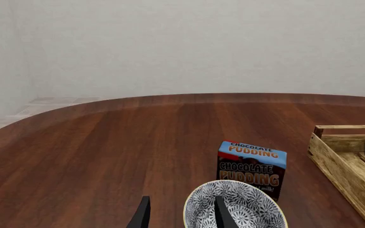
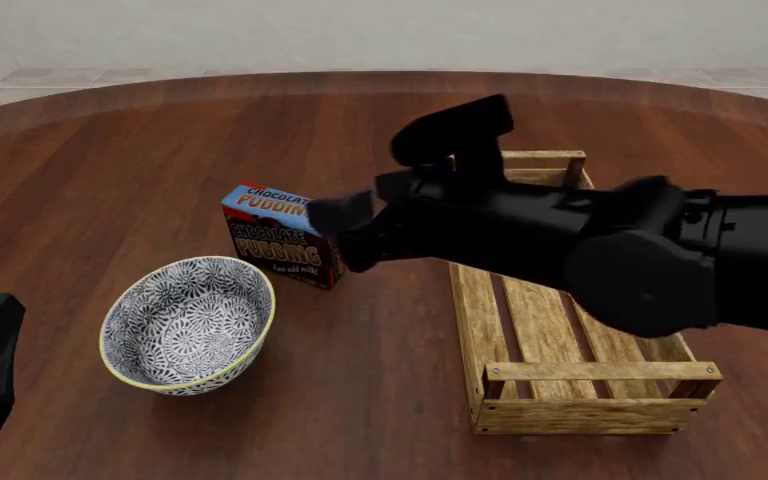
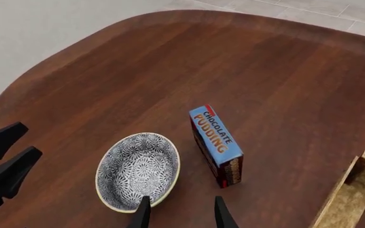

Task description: Pick up the bowl on the left and put it in the tray.

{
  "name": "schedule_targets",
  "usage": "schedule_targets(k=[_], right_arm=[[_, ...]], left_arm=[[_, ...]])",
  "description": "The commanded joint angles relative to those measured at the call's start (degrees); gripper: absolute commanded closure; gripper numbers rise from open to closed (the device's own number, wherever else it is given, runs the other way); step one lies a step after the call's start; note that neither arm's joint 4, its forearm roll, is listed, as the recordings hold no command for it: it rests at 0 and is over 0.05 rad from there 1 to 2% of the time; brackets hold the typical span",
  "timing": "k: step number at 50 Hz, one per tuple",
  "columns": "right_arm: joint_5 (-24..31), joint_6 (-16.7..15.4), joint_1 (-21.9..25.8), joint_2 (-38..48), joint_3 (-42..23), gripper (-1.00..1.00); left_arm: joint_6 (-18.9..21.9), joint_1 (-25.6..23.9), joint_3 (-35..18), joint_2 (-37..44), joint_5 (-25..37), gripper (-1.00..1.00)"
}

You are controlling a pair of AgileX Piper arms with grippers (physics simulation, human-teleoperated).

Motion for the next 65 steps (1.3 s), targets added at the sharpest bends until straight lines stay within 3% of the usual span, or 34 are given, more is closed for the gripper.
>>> schedule_targets(k=[1, 24, 65], right_arm=[[0.03, -0.25, 0.58, 2.02, -1.57, -1.0], [1.95, -2.14, 1.6, 4.36, -4.89, -1.0], [-0.9, -1.95, 2.26, 11.09, -6.22, -1.0]], left_arm=[[0.0, 0.0, 0.0, 0.0, 0.0, -1.0], [0.0, 0.0, 0.0, 0.0, 0.0, -1.0], [0.0, 0.0, 0.0, 0.0, 0.0, -1.0]])
